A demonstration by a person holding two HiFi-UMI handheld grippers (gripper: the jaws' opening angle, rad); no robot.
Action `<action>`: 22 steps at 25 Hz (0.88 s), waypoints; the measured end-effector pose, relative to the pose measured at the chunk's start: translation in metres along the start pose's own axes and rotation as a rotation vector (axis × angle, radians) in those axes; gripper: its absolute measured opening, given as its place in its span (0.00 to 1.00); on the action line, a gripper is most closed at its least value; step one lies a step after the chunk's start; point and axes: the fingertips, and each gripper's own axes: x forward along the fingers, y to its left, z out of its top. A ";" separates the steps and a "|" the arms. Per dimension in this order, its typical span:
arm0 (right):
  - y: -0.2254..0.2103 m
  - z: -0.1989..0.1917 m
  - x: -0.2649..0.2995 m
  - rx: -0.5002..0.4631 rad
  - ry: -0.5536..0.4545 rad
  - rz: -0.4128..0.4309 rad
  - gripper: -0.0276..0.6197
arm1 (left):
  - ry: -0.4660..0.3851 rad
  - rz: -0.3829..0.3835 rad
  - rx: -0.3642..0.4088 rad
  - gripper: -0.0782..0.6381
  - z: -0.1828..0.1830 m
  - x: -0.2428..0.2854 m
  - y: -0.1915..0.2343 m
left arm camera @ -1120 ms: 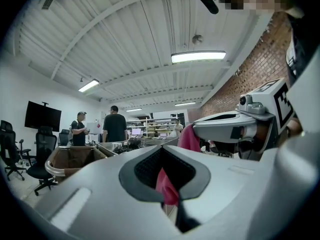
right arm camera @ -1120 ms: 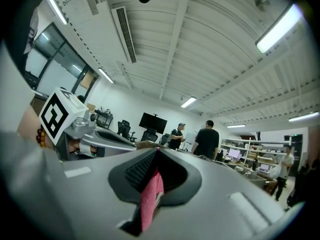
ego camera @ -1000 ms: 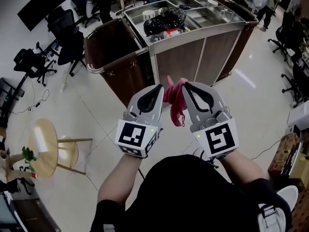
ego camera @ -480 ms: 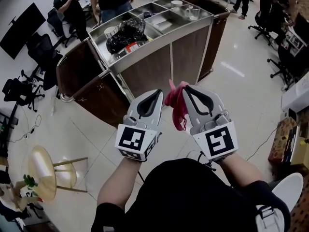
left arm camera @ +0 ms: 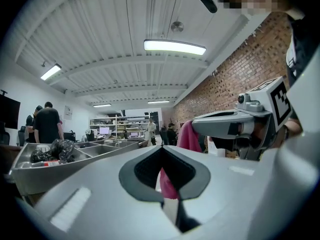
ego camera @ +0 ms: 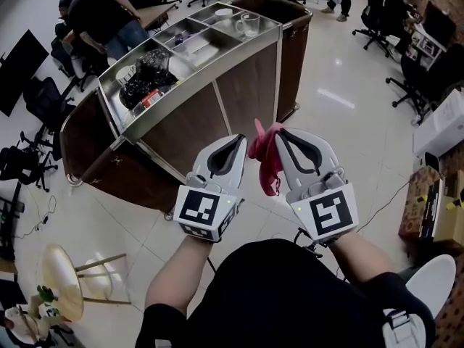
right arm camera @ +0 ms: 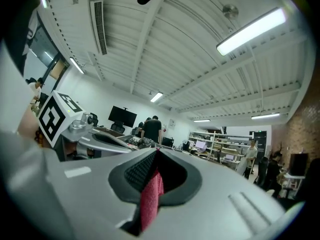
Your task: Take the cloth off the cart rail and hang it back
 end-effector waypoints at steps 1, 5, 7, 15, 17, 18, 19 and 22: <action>-0.014 -0.003 -0.003 0.004 0.001 -0.009 0.06 | 0.002 -0.010 0.005 0.11 -0.001 0.012 -0.007; -0.062 -0.015 -0.020 0.010 0.007 -0.041 0.06 | 0.046 -0.035 -0.008 0.11 -0.005 0.052 -0.037; -0.082 -0.020 -0.026 0.012 0.012 -0.059 0.06 | 0.048 -0.036 -0.019 0.11 -0.002 0.069 -0.047; -0.143 -0.036 -0.036 0.021 0.025 -0.132 0.06 | 0.009 -0.128 0.004 0.11 -0.011 0.131 -0.074; -0.153 -0.041 -0.035 0.021 0.029 -0.149 0.06 | 0.004 -0.143 -0.001 0.11 -0.015 0.143 -0.075; -0.158 -0.043 -0.034 0.022 0.031 -0.157 0.06 | 0.002 -0.150 -0.003 0.11 -0.016 0.150 -0.075; -0.164 -0.045 -0.033 0.022 0.034 -0.165 0.06 | 0.000 -0.157 -0.005 0.11 -0.018 0.157 -0.076; -0.182 -0.052 -0.025 0.018 0.044 -0.182 0.06 | -0.002 -0.180 -0.008 0.11 -0.023 0.178 -0.076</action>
